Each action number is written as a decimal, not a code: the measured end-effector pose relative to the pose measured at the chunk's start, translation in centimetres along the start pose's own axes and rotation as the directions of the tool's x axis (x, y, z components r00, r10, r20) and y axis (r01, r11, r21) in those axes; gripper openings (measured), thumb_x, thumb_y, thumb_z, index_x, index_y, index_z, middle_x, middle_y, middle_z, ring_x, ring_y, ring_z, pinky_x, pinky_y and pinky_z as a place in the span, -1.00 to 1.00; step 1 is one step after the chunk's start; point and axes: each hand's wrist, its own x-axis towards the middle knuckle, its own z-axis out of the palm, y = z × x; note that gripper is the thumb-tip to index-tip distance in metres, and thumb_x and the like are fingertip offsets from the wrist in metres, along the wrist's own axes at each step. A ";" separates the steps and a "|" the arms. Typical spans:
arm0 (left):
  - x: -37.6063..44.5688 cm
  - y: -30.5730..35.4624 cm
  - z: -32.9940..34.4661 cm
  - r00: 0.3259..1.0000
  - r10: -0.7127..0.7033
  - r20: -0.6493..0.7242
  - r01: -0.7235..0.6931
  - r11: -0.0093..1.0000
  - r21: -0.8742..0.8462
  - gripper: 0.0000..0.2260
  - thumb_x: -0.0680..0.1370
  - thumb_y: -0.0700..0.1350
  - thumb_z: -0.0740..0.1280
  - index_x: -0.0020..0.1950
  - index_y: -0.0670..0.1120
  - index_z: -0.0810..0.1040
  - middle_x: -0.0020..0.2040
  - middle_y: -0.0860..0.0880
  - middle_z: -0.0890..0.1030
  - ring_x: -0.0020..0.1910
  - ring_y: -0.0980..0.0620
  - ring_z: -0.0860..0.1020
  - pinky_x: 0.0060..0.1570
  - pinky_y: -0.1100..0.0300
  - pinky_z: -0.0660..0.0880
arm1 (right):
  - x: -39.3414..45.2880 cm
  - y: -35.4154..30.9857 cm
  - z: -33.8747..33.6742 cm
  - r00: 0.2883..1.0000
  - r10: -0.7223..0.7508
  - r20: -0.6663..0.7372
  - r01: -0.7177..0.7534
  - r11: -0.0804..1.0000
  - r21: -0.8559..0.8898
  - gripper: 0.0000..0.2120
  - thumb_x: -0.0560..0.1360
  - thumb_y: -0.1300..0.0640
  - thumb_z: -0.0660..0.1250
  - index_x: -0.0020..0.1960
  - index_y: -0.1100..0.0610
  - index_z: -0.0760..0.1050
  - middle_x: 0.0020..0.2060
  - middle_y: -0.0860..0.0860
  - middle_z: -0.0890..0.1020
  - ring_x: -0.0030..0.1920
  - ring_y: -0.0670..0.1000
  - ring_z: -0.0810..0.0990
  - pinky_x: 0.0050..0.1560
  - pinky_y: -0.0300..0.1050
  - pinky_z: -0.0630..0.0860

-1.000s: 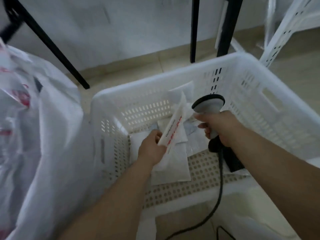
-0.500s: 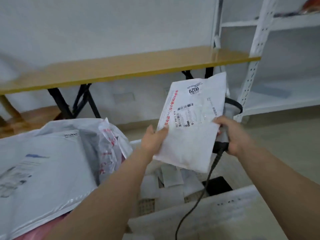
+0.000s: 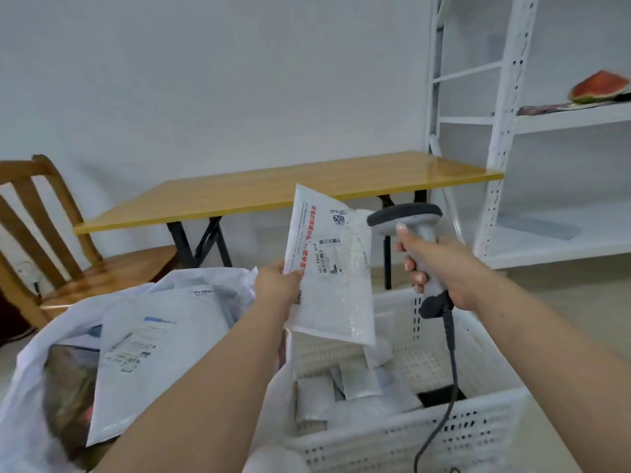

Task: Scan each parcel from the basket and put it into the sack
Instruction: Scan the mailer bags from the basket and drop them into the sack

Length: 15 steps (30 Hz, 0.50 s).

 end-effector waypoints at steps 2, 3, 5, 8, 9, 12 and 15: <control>-0.3 0.1 -0.6 1.000 -0.018 -0.019 0.017 1.000 -0.010 -0.78 0.54 -0.20 0.39 0.19 -0.15 0.63 -0.08 -0.09 0.64 -0.05 -0.15 0.63 0.01 0.00 0.60 | -0.9 -1.0 1.2 0.997 -0.005 0.082 0.012 0.996 -0.086 -0.55 0.51 -0.20 0.33 0.03 0.23 0.54 -0.45 0.00 0.47 -0.54 -0.05 0.33 -0.46 -0.16 0.37; -0.3 0.0 -0.9 0.999 -0.022 -0.032 0.022 1.000 -0.008 -0.78 0.54 -0.20 0.39 0.18 -0.15 0.64 -0.06 -0.10 0.65 -0.04 -0.16 0.64 0.01 -0.01 0.61 | -1.1 -1.3 1.6 0.995 -0.008 0.101 0.019 0.994 -0.110 -0.53 0.51 -0.21 0.33 0.02 0.23 0.54 -0.45 0.00 0.46 -0.54 -0.05 0.33 -0.47 -0.16 0.36; -0.3 -0.1 -1.5 0.998 -0.038 -0.055 0.038 0.999 -0.011 -0.79 0.53 -0.21 0.40 0.16 -0.15 0.65 -0.04 -0.12 0.67 -0.05 -0.16 0.64 0.01 -0.04 0.61 | -1.6 -1.8 2.3 0.993 -0.012 0.120 0.028 0.990 -0.135 -0.53 0.50 -0.21 0.33 0.01 0.24 0.54 -0.47 -0.01 0.45 -0.55 -0.05 0.32 -0.48 -0.17 0.36; -0.3 0.0 -2.4 0.995 -0.058 -0.078 0.056 0.998 -0.025 -0.79 0.53 -0.21 0.40 0.16 -0.14 0.65 -0.08 -0.09 0.65 -0.09 -0.13 0.64 0.01 -0.01 0.61 | -2.0 -2.1 2.9 0.993 -0.014 0.114 0.030 0.989 -0.143 -0.52 0.49 -0.22 0.34 -0.01 0.24 0.55 -0.46 0.01 0.45 -0.54 -0.04 0.32 -0.46 -0.15 0.36; -0.2 -0.2 -2.7 0.995 -0.056 -0.087 0.054 0.998 -0.025 -0.78 0.53 -0.21 0.40 0.17 -0.14 0.65 -0.10 -0.08 0.65 -0.08 -0.14 0.64 0.02 -0.02 0.61 | -2.1 -2.2 3.0 0.994 -0.017 0.111 0.032 0.990 -0.135 -0.52 0.49 -0.22 0.34 0.00 0.24 0.54 -0.46 0.01 0.45 -0.53 -0.04 0.32 -0.46 -0.14 0.35; -0.2 -0.5 -3.3 0.993 -0.054 -0.106 0.052 0.998 -0.020 -0.78 0.55 -0.21 0.40 0.19 -0.15 0.64 -0.09 -0.07 0.63 -0.10 -0.11 0.61 -0.03 0.06 0.58 | -2.5 -2.5 3.3 0.994 -0.017 0.107 0.029 0.994 -0.108 -0.52 0.49 -0.22 0.34 0.01 0.23 0.53 -0.45 0.01 0.44 -0.54 -0.05 0.32 -0.49 -0.15 0.35; -0.1 -0.7 -3.8 0.991 -0.063 -0.116 0.060 0.998 -0.034 -0.78 0.56 -0.20 0.38 0.19 -0.15 0.64 -0.08 -0.07 0.63 -0.09 -0.10 0.60 -0.03 0.07 0.56 | -2.8 -2.7 3.5 0.993 -0.014 0.114 0.024 0.996 -0.089 -0.53 0.49 -0.21 0.33 0.01 0.23 0.52 -0.45 0.02 0.45 -0.53 -0.05 0.32 -0.51 -0.17 0.35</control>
